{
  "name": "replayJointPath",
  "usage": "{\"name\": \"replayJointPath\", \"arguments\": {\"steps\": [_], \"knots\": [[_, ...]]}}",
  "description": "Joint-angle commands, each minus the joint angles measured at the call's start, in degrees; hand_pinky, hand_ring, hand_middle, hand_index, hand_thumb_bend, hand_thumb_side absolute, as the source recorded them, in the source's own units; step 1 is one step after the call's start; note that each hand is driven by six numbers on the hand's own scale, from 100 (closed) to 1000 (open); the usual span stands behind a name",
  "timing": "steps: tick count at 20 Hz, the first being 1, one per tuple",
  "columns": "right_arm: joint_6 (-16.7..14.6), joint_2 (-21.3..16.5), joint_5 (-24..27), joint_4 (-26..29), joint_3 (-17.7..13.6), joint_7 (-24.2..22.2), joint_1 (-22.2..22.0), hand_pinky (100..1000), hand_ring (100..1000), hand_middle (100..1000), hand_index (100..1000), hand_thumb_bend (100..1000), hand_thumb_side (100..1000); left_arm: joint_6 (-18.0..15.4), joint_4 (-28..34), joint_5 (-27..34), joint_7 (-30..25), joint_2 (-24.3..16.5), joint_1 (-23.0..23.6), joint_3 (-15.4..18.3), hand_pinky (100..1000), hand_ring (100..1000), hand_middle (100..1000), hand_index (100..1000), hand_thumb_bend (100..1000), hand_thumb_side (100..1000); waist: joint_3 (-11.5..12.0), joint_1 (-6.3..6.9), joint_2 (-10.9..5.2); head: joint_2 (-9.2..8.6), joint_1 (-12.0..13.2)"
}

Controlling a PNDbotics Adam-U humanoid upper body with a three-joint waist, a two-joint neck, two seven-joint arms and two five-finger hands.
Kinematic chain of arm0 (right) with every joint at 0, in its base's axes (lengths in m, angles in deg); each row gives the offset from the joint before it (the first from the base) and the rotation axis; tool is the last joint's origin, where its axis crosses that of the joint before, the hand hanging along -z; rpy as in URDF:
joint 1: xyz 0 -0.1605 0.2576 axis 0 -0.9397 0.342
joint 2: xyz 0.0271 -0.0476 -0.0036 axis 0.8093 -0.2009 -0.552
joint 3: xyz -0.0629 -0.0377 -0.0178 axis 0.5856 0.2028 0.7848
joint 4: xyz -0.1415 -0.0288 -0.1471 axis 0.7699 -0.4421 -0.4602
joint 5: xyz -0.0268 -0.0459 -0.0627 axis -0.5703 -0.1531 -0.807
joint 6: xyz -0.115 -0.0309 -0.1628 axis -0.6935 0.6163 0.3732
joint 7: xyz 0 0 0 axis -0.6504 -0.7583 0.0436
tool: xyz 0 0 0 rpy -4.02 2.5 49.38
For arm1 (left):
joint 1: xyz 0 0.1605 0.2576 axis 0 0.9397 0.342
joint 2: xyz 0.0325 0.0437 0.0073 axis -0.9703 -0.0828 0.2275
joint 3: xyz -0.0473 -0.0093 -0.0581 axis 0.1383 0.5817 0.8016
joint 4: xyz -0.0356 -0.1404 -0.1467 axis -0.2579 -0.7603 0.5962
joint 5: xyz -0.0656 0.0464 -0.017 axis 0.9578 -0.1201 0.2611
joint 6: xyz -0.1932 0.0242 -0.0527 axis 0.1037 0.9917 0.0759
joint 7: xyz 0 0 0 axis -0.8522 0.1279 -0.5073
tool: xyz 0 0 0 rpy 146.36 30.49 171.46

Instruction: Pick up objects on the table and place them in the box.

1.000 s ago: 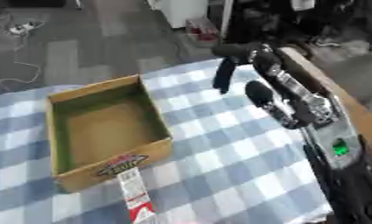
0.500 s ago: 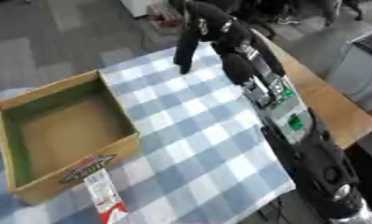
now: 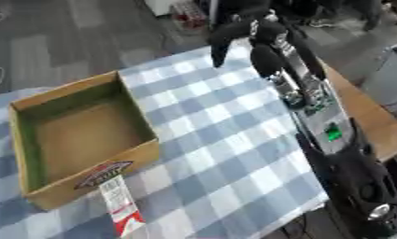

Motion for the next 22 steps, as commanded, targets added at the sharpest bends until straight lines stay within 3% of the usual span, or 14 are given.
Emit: {"name": "replayJointPath", "arguments": {"steps": [1,5,12,17,22], "knots": [[0.27,-0.34,-3.81,0.77,-0.41,-7.28,0.24,440,417,462,763,100,1000,-2.38,0.98,-3.06,-8.74,-3.77,-1.05,-1.19,519,574,700,804,138,1000,-0.17,0.16,-0.76,-0.02,2.70],[0.92,0.22,-3.66,0.77,-1.80,-13.37,0.33,436,404,455,739,100,1000,-6.73,0.98,-5.80,-16.61,-8.89,-1.33,-3.36,568,601,717,805,126,1000,-0.48,0.43,-1.11,-0.02,5.33],[1.20,0.65,-1.49,0.77,-3.07,-17.27,0.59,438,401,456,743,100,1000,-14.39,0.98,-7.21,-22.54,-17.49,-3.29,-7.56,643,642,738,810,116,1000,-1.17,0.83,-1.28,-0.02,6.35],[0.89,0.55,-0.20,0.77,-2.67,-19.08,0.67,445,405,459,759,100,1000,-18.04,0.98,-11.66,-22.30,-23.15,-4.25,-9.79,690,666,751,815,120,987,-1.45,1.07,-1.24,-0.02,6.92],[0.84,0.54,1.19,0.77,-2.30,-21.08,0.54,448,407,460,772,100,1000,-20.94,0.98,-20.17,-16.92,-27.53,-4.76,-12.36,721,684,768,836,167,951,-1.78,1.20,-1.25,-0.02,7.43]]}}
